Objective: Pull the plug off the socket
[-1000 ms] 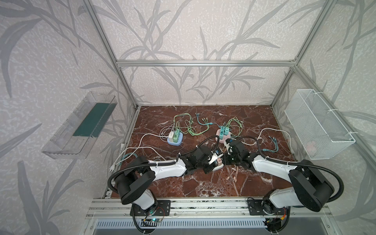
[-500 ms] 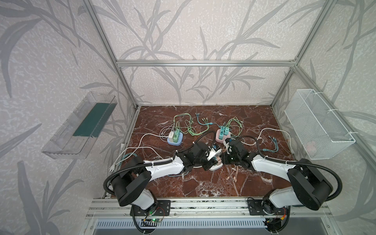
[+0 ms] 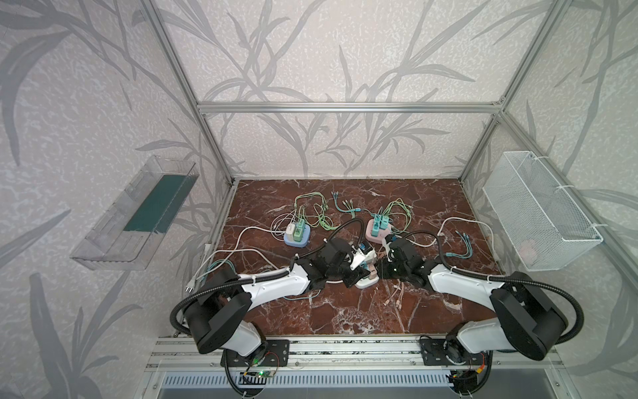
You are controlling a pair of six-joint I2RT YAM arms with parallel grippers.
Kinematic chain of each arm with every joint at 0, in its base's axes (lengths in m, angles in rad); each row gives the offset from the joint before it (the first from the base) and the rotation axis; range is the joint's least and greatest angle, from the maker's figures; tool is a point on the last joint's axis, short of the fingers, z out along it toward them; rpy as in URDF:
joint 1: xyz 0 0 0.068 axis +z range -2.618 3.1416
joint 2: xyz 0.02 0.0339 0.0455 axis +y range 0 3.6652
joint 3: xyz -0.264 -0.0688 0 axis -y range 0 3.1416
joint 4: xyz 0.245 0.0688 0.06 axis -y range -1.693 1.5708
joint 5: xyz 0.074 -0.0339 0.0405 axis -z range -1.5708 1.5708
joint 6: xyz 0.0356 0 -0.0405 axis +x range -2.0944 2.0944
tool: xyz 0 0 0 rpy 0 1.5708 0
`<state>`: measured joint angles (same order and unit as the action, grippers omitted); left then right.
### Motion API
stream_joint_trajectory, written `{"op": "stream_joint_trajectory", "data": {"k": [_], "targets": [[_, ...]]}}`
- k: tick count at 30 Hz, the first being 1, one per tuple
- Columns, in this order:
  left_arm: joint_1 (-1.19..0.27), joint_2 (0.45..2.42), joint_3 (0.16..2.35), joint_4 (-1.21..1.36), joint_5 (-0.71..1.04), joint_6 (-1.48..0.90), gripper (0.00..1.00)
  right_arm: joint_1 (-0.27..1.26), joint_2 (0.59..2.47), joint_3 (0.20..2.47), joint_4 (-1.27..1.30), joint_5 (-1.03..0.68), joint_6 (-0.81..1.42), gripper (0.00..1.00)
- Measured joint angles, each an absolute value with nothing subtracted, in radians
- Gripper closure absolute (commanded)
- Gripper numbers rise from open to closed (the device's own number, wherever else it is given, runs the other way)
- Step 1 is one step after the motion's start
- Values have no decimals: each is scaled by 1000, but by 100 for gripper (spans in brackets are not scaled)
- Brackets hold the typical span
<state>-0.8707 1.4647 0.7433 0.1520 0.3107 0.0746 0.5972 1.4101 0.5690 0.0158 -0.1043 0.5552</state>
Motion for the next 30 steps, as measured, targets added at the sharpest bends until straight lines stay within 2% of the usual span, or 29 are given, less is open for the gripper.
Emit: {"op": "stream_joint_trajectory", "data": {"k": [7,20,30], "targets": [[-871,1362,628,160,245,22,79,597,1350,521,15,-96,560,55],[-866,1227,543,164,-7,-139,76,597,1200,481,-57,-75,530,54],[-749,1250,556,98,-33,-268,76,611,1134,441,-81,-60,517,55]]}}
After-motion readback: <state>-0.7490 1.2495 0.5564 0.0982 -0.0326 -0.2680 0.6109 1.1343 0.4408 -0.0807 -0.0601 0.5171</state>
